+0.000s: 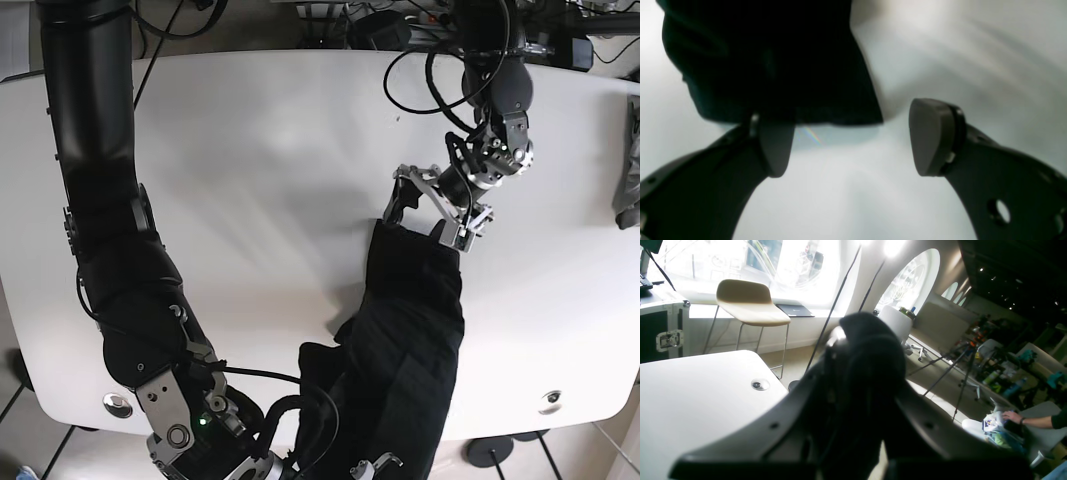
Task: Fold the T-shirt properly
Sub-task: 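Grasp the black shirt's other edge with the left gripper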
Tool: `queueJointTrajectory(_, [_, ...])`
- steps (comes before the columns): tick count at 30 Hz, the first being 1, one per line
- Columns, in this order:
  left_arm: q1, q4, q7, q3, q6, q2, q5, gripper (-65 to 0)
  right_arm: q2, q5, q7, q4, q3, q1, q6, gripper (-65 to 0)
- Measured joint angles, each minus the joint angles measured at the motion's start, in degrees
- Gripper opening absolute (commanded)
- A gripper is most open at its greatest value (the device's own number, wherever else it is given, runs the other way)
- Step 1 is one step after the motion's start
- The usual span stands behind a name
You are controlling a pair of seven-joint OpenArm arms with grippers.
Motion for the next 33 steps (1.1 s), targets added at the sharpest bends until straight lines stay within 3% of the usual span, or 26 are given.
queueJointTrajectory(4, [-1.18,-3.98,-10.14,6.97,3.89,-0.11,7.91,-14.7,-0.42,0.02,0.02,-0.17,0.04,-0.09,-0.09,-62.9])
queueJointTrajectory(6, [-0.76,-4.70,-11.30,10.69,6.54,0.13,10.91,-14.7,0.07,0.09,0.22,-0.15,0.02,-0.37,0.04,-62.9])
queueJointTrajectory(9, [-0.94,-5.57,-12.35,14.10,7.96,0.37,11.30,-14.7,1.38,0.00,-0.20,-0.17,0.20,-1.22,-0.17,-62.9])
queueJointTrajectory(14, [-1.25,-12.41,-19.19,14.14,11.61,-0.11,11.08,-14.7,1.66,0.13,0.07,0.07,0.07,-2.95,0.04,-62.9])
queueJointTrajectory(20, [-2.97,-18.45,-25.42,14.16,11.45,0.00,10.38,-15.3,3.10,0.15,0.07,0.11,0.13,-3.26,-0.15,-62.9])
queueJointTrajectory(22, [-3.19,-19.96,-25.81,14.16,11.32,0.00,10.19,-21.1,2.69,0.20,0.11,0.11,0.11,-3.26,0.00,-62.9])
queueJointTrajectory(25, [-4.87,-22.80,-25.77,13.92,11.74,-0.31,11.82,-47.1,2.82,0.17,0.11,0.13,2.21,-4.13,0.02,-62.9])
queueJointTrajectory(27, [-5.57,-24.15,-25.79,13.70,11.76,-0.31,14.60,-61.8,2.67,-0.07,0.20,0.11,5.70,-5.46,2.23,-62.9])
queueJointTrajectory(28, [-5.68,-24.22,-25.70,13.70,11.98,-0.33,16.06,-65.0,2.62,-0.28,0.00,0.11,7.39,-5.99,3.74,-62.9])
queueJointTrajectory(31, [-5.53,-24.11,-26.16,13.55,12.41,-0.11,17.57,-65.0,2.69,-0.48,-0.17,-0.13,9.64,-6.67,4.09,-62.9])
queueJointTrajectory(33, [-5.14,-21.77,-23.63,13.42,12.17,-0.13,17.53,-65.0,2.71,-0.44,-0.17,-0.22,9.79,-6.78,4.13,-62.9])
